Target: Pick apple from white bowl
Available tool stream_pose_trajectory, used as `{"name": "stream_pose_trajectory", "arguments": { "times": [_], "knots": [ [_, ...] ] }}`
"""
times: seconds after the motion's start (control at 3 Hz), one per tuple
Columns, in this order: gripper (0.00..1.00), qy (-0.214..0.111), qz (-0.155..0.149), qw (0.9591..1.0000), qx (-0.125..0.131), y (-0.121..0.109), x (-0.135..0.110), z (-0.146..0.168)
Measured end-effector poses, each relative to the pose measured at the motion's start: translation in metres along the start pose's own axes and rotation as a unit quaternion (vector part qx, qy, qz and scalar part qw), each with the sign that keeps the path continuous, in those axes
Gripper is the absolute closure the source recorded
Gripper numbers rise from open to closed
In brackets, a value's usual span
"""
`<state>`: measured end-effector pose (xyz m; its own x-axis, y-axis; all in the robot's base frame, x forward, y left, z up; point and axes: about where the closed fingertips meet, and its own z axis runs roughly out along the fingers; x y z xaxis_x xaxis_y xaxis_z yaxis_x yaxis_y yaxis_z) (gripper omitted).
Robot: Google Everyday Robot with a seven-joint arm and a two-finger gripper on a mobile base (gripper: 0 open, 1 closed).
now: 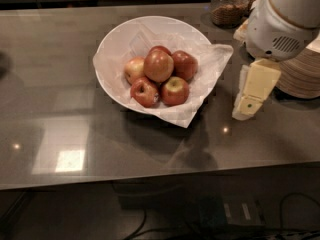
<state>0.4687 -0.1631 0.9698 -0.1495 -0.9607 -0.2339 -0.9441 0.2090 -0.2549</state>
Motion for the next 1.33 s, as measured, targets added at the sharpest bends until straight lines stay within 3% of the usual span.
{"name": "stream_pose_trajectory", "arguments": {
  "times": [0.33, 1.0, 1.33],
  "knots": [
    [0.0, -0.039, -0.071, 0.9966, 0.014, -0.005, -0.094, 0.018],
    [0.0, -0.057, -0.057, 0.9964, 0.027, -0.01, -0.083, 0.019],
    [0.0, -0.119, -0.043, 0.9913, 0.035, -0.031, -0.077, 0.029]
  ]
}}
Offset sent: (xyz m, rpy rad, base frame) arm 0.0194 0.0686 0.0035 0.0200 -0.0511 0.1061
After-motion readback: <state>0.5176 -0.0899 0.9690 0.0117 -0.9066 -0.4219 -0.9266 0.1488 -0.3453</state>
